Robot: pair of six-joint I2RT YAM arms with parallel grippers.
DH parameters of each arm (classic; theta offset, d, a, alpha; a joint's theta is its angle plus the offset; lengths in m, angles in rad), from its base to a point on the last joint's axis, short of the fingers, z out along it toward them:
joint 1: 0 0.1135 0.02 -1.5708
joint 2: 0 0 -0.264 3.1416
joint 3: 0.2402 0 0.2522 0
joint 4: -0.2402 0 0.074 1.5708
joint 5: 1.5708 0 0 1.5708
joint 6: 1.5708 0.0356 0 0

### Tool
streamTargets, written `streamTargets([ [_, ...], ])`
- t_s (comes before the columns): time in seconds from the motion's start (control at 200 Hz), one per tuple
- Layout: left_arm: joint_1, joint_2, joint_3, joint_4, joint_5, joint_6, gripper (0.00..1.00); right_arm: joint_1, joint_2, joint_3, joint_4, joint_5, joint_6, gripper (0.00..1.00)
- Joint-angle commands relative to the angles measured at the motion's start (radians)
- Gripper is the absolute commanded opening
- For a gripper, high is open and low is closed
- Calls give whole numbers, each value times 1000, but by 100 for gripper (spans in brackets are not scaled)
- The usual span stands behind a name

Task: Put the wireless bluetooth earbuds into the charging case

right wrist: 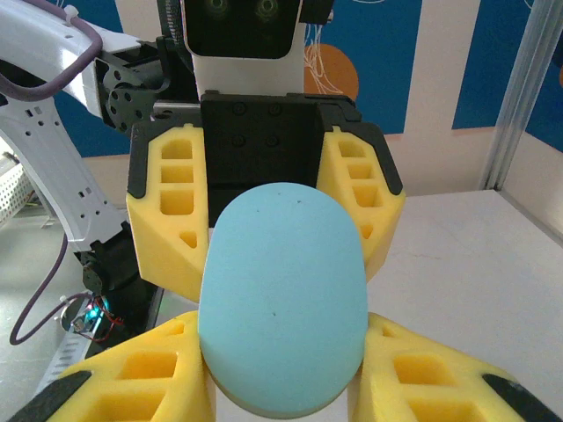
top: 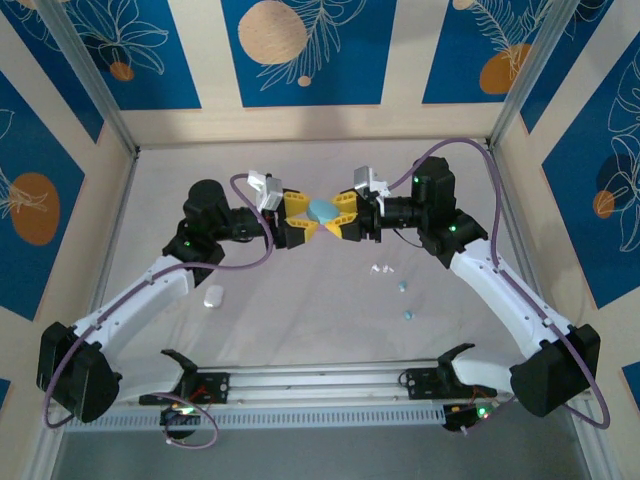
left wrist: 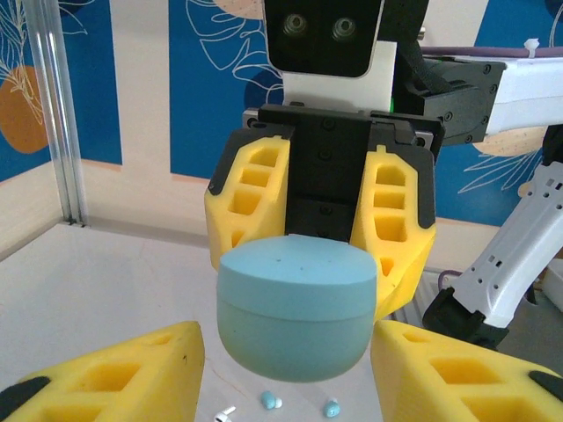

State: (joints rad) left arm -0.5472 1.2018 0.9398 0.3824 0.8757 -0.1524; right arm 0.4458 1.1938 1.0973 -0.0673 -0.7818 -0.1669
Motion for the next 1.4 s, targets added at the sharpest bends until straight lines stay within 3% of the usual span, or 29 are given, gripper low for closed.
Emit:
streamTargets([
  [0.0,-13,8,29,43,29,-11,53,7,-9,-7,1,3,-23,32],
  [0.675,-33,19,41,41,19,-12,51,14,4,-4,-5,10,-36,32],
  [0.935,-36,25,43,39,29,-18,42,19,4,-5,-2,14,-35,32],
  [1.39,-37,31,50,32,45,-18,49,20,7,6,-43,28,-72,32],
])
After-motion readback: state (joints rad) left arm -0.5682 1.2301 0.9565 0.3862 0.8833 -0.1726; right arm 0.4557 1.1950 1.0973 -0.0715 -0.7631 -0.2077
